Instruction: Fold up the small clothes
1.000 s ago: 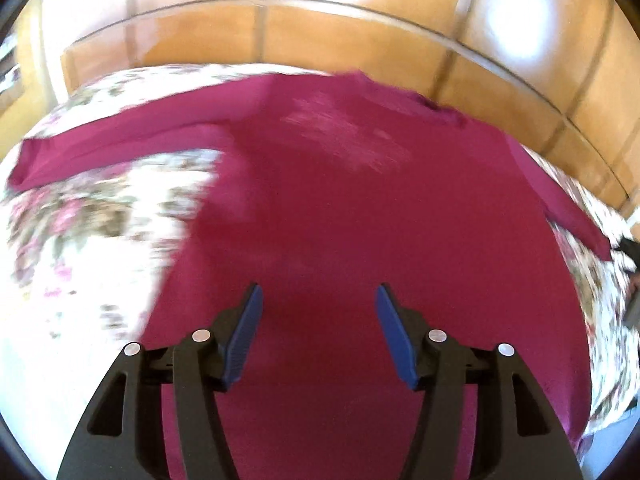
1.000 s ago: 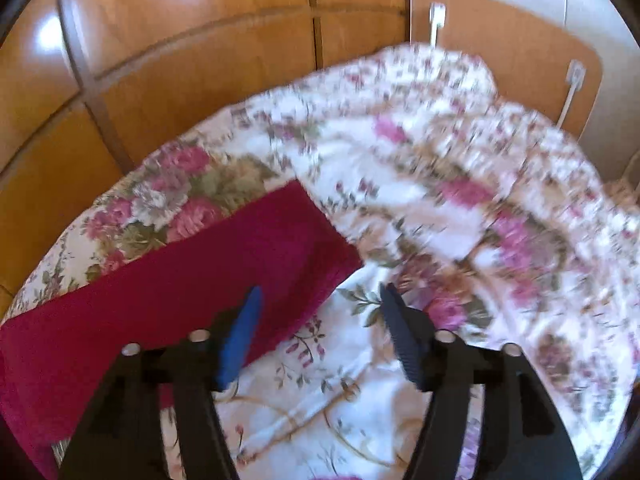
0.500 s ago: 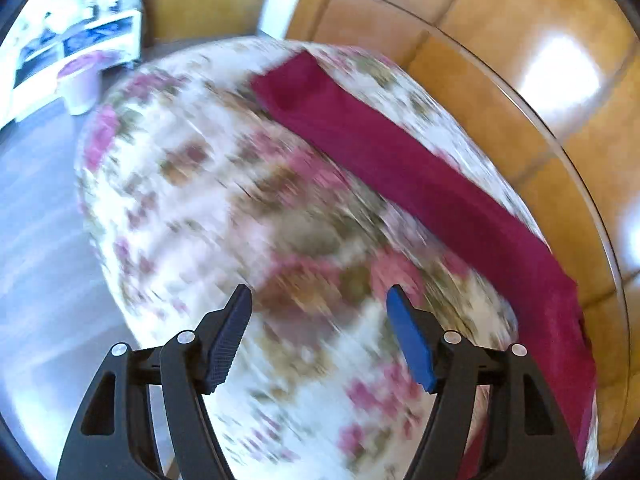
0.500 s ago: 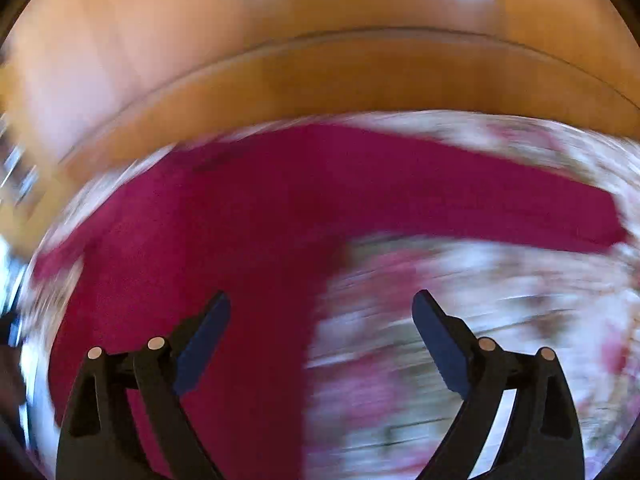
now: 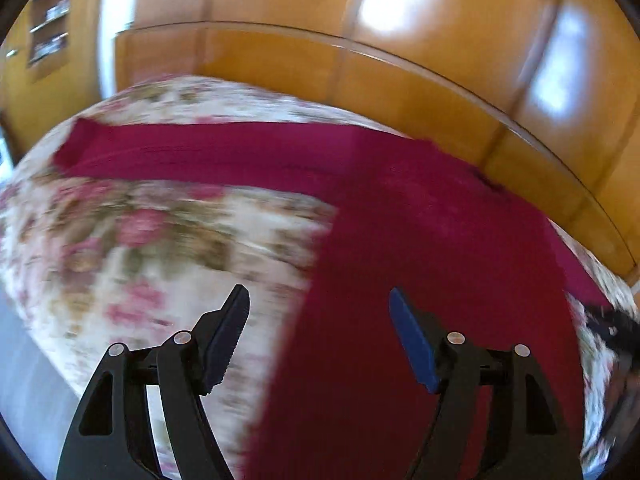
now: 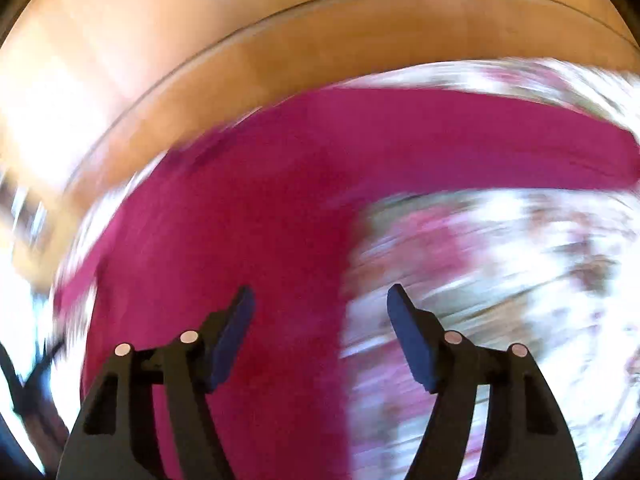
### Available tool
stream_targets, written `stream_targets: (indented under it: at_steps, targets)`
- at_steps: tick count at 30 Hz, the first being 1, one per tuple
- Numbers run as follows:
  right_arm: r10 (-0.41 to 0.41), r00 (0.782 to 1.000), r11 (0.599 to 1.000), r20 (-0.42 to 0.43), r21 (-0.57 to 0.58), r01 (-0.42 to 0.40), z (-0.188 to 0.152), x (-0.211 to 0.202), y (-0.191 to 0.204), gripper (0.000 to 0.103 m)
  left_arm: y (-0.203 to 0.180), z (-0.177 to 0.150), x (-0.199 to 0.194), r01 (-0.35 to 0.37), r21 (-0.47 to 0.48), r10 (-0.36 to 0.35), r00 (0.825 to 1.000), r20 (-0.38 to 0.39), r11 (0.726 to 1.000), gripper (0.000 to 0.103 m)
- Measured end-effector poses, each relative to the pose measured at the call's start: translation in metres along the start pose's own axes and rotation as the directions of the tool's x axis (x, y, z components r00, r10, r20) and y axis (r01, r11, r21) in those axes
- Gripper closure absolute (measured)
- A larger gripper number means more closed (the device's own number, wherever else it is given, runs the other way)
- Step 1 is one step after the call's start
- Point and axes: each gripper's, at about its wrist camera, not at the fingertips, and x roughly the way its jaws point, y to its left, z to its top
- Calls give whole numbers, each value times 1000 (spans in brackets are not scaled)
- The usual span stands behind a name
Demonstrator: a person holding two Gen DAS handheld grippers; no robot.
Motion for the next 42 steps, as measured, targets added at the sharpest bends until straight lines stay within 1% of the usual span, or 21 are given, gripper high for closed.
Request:
stream_targets:
  at_steps: [2, 4, 6, 8, 10, 11, 13, 14, 16, 18, 20, 23, 24, 26, 29, 32, 34, 36, 38, 40, 42]
  targets:
    - [-50, 998, 988, 36, 147, 45, 25, -4, -48, 41, -22, -6, 6, 41, 41, -40, 999, -22, 998, 32]
    - [-141, 988, 951, 69, 288, 116, 49, -8, -100, 41, -34, -11, 12, 42, 78, -39, 998, -39, 996, 32]
    - [-220, 972, 898, 84, 407, 168, 69, -11, -146, 41, -43, -16, 18, 45, 97, -39, 997, -64, 994, 32]
    - [-265, 962, 839, 69, 508, 195, 84, -8, -182, 41, -48, -19, 24, 46, 94, -37, 995, -94, 995, 32]
    - [-265, 963, 783, 53, 594, 183, 93, 1, -211, 43, -51, -23, 27, 38, 90, -28, 993, -111, 995, 32]
    - [-283, 958, 765, 48, 613, 195, 98, 5, -219, 48, -52, -23, 28, 30, 88, -20, 993, -114, 996, 32]
    - [-302, 952, 753, 50, 625, 207, 105, 9, -222, 54, -53, -23, 28, 23, 77, -14, 993, -119, 997, 32]
    - [-308, 950, 749, 48, 628, 211, 109, 11, -223, 70, -53, -22, 29, 22, 71, -13, 993, -120, 997, 32]
    - [-317, 948, 764, 36, 601, 233, 122, 21, -215, 95, -53, -21, 31, 18, 71, -9, 992, -124, 997, 32]
    - [-320, 945, 796, 61, 559, 233, 131, 16, -209, 96, -55, -19, 33, 17, 80, -6, 991, -131, 997, 32]
    - [-290, 950, 844, 114, 499, 197, 143, 10, -189, 97, -58, -17, 33, 20, 95, -7, 991, -132, 995, 32]
    - [-200, 959, 928, 200, 351, 121, 165, 0, -131, 97, -61, -16, 33, 29, 99, -16, 991, -131, 995, 32]
    - [-159, 961, 957, 228, 277, 93, 173, 0, -100, 97, -62, -15, 34, 33, 96, -20, 991, -131, 995, 32]
    - [-86, 963, 987, 254, 156, 47, 178, -1, -53, 97, -63, -14, 33, 46, 88, -34, 991, -129, 995, 32]
    - [45, 970, 999, 240, -35, -38, 174, 14, 35, 98, -64, -15, 30, 57, 86, -46, 991, -123, 995, 32]
    - [146, 973, 979, 179, -170, -115, 151, 34, 110, 98, -61, -17, 28, 58, 76, -49, 991, -125, 995, 32]
    - [190, 972, 971, 138, -175, -165, 137, 49, 135, 97, -57, -16, 25, 60, 65, -51, 991, -126, 996, 32]
    - [214, 973, 970, 91, -135, -200, 126, 64, 142, 94, -52, -16, 20, 54, 68, -46, 993, -112, 996, 32]
    - [185, 980, 980, 73, -94, -178, 114, 72, 131, 84, -45, -14, 15, 45, 73, -37, 994, -98, 996, 32]
    - [145, 988, 989, 58, -50, -142, 110, 79, 106, 85, -35, -14, 15, 37, 59, -31, 994, -101, 998, 32]
    - [109, 993, 993, 51, -40, -107, 106, 74, 80, 92, -26, -13, 18, 36, 32, -32, 992, -118, 999, 32]
